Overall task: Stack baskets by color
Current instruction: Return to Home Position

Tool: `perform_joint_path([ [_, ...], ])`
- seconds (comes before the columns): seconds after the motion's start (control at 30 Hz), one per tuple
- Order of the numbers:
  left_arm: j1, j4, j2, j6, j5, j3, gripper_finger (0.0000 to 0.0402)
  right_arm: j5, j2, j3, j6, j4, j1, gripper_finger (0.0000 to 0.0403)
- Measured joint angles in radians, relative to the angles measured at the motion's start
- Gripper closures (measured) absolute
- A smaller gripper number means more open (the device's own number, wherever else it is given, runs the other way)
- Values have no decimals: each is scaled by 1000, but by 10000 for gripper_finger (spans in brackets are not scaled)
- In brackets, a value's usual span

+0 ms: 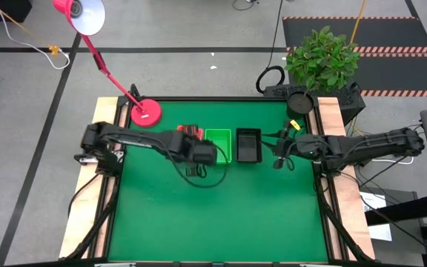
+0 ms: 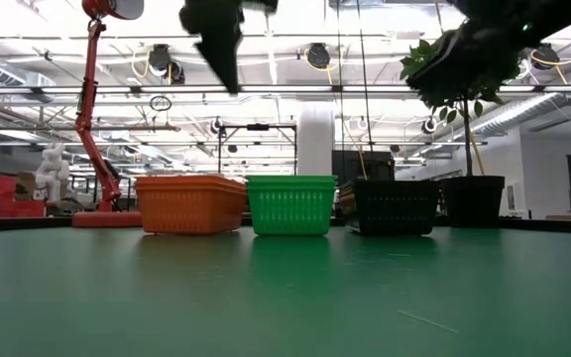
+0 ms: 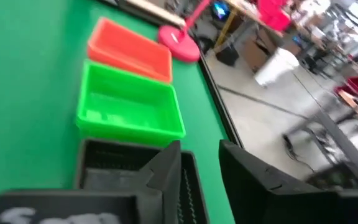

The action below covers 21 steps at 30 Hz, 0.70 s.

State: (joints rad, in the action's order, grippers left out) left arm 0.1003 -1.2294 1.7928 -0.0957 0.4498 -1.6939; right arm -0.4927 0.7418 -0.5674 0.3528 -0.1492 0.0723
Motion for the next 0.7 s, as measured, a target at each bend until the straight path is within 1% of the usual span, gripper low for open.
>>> perform_joint_path([
  [0.07, -10, 66, -62, 21, -1, 27, 393, 49, -39, 0, -8, -7, 3, 317],
  [0.1, -12, 109, -103, 35, -2, 60, 396, 74, -57, 0, -17, -6, 3, 327],
  [0.23, -24, 336, -292, 77, -3, 260, 389, 132, -107, 0, -44, -23, 3, 374],
  [0.3, -30, 430, -393, 80, -3, 367, 388, 132, -121, 4, -60, -16, 3, 394],
  [0.37, -31, 540, -491, 85, -1, 469, 393, 132, -130, 21, -70, -11, 3, 398],
  [0.43, -28, 632, -590, 100, -1, 571, 398, 131, -139, 45, -76, 23, 3, 395],
  [0.57, -28, 855, -776, 167, -2, 779, 392, 134, -152, 96, -80, 80, 3, 398],
  [0.63, -29, 924, -854, 189, -1, 864, 391, 164, -157, 112, -95, 88, 3, 401],
  [0.7, -27, 922, -927, 170, -5, 934, 396, 194, -159, 130, -132, 93, 3, 401],
])
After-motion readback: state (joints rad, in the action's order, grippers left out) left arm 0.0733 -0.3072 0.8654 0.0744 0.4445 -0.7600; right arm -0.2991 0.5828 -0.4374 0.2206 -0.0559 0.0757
